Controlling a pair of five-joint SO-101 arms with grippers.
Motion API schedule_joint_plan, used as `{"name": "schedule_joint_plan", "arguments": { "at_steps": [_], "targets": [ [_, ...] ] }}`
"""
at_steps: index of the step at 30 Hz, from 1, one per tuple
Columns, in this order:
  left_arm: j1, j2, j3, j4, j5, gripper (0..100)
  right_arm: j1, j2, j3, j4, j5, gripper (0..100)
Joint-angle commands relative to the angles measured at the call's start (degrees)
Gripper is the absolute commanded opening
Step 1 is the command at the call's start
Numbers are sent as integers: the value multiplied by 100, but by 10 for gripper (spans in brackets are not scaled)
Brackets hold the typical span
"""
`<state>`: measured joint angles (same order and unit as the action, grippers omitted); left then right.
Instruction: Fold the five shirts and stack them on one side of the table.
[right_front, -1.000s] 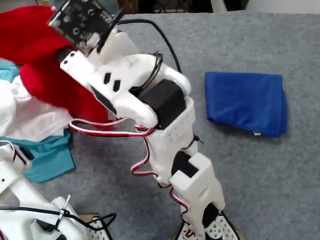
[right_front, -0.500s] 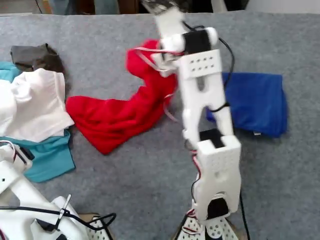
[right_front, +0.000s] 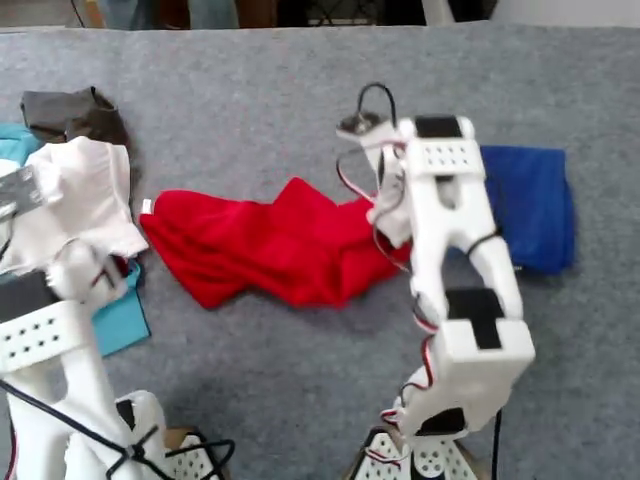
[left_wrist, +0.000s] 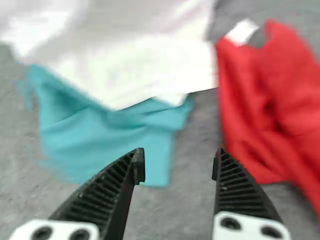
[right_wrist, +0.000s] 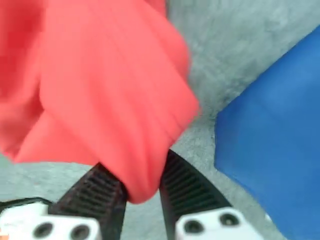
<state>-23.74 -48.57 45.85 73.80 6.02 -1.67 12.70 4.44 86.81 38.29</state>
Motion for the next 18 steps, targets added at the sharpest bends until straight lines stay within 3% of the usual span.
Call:
{"name": "schedule_joint_plan", "arguments": {
  "at_steps": [1,5,9,14,18],
  "targets": [
    [1244,-35,-576,-431,457,238,97,-611,1376,-976,835,15],
    [2132,132,-681,-1275,413,239,97,-919,2369,-1714,1213,23],
    [2536,1178,-919,-1662,211,239,114,-1341,2993,-1802,1591,123],
    [2281,3033,-1859,-1574,211,234,281,-2167,3829,-1512,2743,191],
    [1604,3411,-2800,-853,158,234,651,-3073,3749,-1240,2910,194]
  ]
}}
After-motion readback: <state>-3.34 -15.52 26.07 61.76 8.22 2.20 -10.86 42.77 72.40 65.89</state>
